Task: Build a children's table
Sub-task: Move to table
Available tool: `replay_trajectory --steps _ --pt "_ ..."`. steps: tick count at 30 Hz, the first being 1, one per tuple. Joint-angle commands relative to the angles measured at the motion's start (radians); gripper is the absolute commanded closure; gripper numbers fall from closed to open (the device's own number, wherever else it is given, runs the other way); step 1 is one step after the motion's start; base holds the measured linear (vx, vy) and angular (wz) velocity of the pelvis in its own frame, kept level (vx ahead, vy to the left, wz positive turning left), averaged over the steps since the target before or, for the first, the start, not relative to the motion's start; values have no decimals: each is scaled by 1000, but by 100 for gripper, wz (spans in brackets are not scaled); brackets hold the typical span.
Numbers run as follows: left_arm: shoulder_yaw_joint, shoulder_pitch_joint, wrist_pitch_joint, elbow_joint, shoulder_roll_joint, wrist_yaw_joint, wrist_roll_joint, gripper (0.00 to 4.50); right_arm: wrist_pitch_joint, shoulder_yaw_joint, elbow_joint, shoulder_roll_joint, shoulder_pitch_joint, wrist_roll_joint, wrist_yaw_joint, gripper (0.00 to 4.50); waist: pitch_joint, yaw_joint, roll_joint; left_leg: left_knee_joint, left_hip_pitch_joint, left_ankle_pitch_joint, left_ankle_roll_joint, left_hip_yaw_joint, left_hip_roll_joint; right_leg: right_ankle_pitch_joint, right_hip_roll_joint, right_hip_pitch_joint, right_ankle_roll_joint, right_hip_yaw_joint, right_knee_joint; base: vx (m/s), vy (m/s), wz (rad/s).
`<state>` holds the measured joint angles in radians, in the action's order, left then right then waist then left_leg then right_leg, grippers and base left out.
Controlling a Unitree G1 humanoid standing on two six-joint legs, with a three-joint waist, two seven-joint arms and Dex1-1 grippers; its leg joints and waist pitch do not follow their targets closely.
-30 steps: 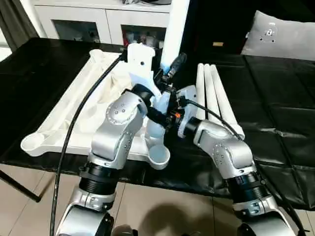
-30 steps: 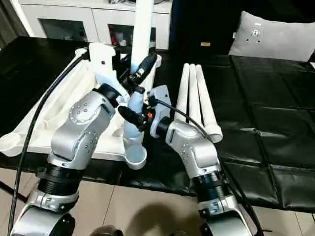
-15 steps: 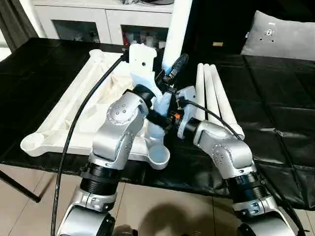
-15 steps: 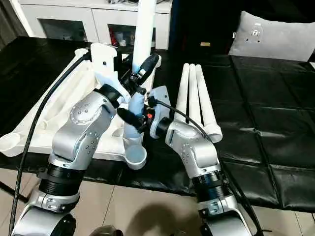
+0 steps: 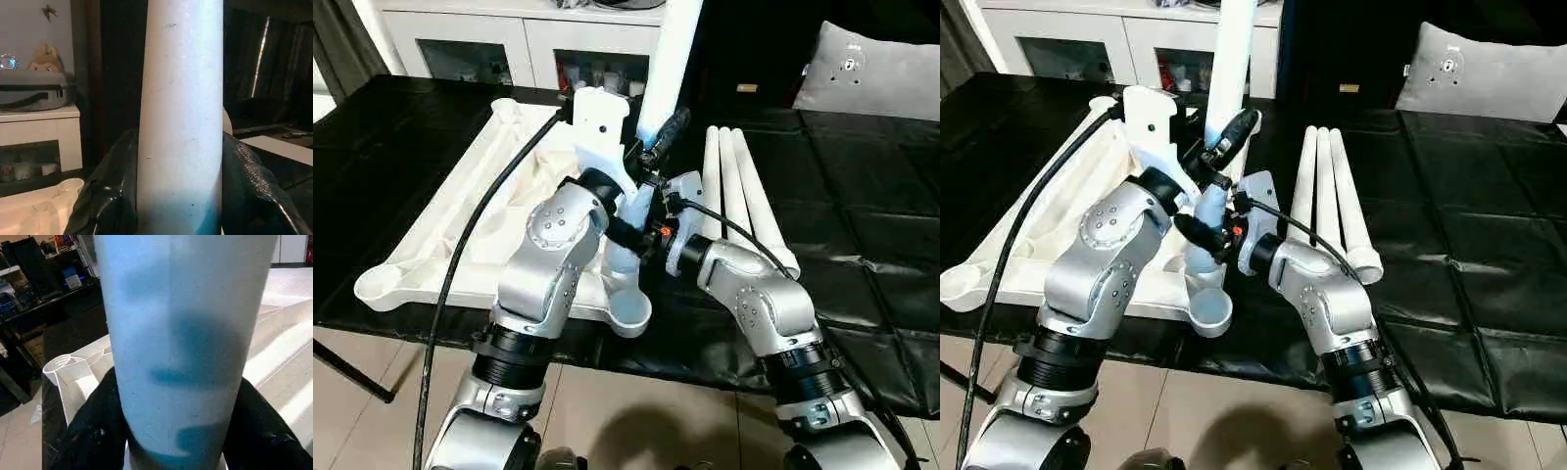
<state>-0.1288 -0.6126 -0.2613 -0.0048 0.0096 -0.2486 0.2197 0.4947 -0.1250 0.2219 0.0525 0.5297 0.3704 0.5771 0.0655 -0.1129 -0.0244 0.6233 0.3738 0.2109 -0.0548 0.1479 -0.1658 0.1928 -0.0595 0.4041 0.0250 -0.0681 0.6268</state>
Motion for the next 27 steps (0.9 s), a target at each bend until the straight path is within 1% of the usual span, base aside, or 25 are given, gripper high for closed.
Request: replay_trajectory --steps 1,6,7,8,9,11,12,13,14,16,17,18,19,20,21,22,23,24,26,27 --pt "-11 1 3 -31 -3 -9 -8 271 -9 15 15 -1 5 -3 -2 250 -77 0 8 -75 0 53 15 -13 -57 91 -90 -63 184 57 -66 0 0 0" --pt "-6 2 -2 -35 -9 -10 -5 271 -6 23 21 -6 3 -6 -22 257 -77 0 8 -75 0 52 14 -13 -57 84 -91 -63 187 57 -65 0 0 0" --pt "-2 2 -16 -39 -12 -1 -2 271 21 34 23 -6 5 5 -30 257 -77 0 8 -75 -1 52 14 -13 -57 84 -90 -64 188 57 -65 0 0 0" --pt "-1 2 -18 -40 -13 0 0 271 21 35 22 -7 5 5 -30 257 -77 -1 7 -75 -1 54 14 -14 -57 87 -91 -64 188 57 -65 0 0 0" --pt "5 2 -30 -44 -18 -1 13 271 20 36 20 -7 5 5 -29 257 -77 -1 5 -75 -1 54 14 -13 -57 86 -91 -63 190 57 -65 0 0 0" --pt "10 3 -41 -49 -23 -10 33 271 13 32 19 -5 3 -1 -28 257 -76 0 7 -75 0 58 12 -13 -57 90 -91 -64 191 57 -66 0 0 0" --pt "11 3 -43 -50 -23 -12 36 236 13 31 19 -5 2 -3 -28 257 -77 -1 7 -75 -1 57 13 -13 -56 91 -91 -64 190 57 -67 0 0 0" --pt "15 5 -55 -57 -30 -22 60 215 12 30 21 -5 3 -5 -28 257 -77 -1 5 -75 -1 55 12 -13 -57 87 -92 -64 192 57 -65 0 0 0" --pt "10 10 -73 -74 -32 -47 89 198 1 27 28 -5 4 -13 -32 257 -78 -2 6 -74 -1 54 10 -12 -58 83 -94 -64 200 57 -64 0 0 0" --pt "0 15 -94 -96 -33 -77 117 191 -12 24 37 -6 6 -23 -33 257 -77 -2 7 -75 0 55 11 -11 -57 84 -93 -63 205 57 -65 0 0 0" --pt "-8 18 -102 -103 -31 -83 117 180 -11 24 39 -8 7 -24 -34 257 -77 -3 5 -75 -2 57 11 -12 -59 85 -92 -62 209 57 -65 0 0 0" --pt "-11 20 -105 -107 -32 -87 116 167 -17 20 43 -7 8 -34 -40 257 -77 -3 6 -75 -1 57 11 -12 -59 83 -91 -62 209 57 -65 0 0 0" --pt "-12 20 -106 -109 -32 -89 116 157 -20 18 45 -7 8 -39 -43 259 -75 -1 6 -77 1 62 11 -12 -58 89 -90 -63 205 57 -66 0 0 0" --pt "-15 22 -111 -115 -37 -96 121 152 -45 1 56 -1 10 -63 -41 259 -75 -1 7 -76 0 66 10 -12 -58 96 -90 -64 201 57 -67 0 0 0" --pt "-18 24 -119 -125 -40 -106 134 143 -46 2 59 -4 8 -65 -48 260 -74 0 8 -76 1 75 6 -11 -56 121 -91 -64 193 58 -69 0 0 0" --pt "-18 24 -121 -128 -40 -107 138 143 -45 4 58 -6 7 -63 -51 260 -74 -1 8 -77 0 76 6 -11 -55 128 -92 -64 191 58 -70 0 0 0" --pt "-17 24 -121 -131 -42 -107 142 134 -46 6 58 -7 7 -62 -52 260 -74 -1 7 -77 0 74 6 -12 -56 130 -91 -64 187 58 -70 0 0 0" --pt "-15 24 -125 -134 -42 -107 146 113 -50 9 60 -8 8 -63 -55 260 -74 -1 7 -77 0 75 7 -11 -56 129 -91 -63 186 58 -70 0 0 0" --pt "-5 25 -132 -143 -47 -104 160 104 -55 13 63 -11 10 -64 -59 260 -75 0 8 -77 1 71 9 -12 -56 119 -90 -64 186 58 -69 0 0 0" --pt "5 25 -135 -149 -52 -103 175 98 -58 17 65 -11 11 -64 -61 260 -75 1 7 -76 1 66 9 -12 -57 110 -90 -64 187 57 -69 0 0 0"
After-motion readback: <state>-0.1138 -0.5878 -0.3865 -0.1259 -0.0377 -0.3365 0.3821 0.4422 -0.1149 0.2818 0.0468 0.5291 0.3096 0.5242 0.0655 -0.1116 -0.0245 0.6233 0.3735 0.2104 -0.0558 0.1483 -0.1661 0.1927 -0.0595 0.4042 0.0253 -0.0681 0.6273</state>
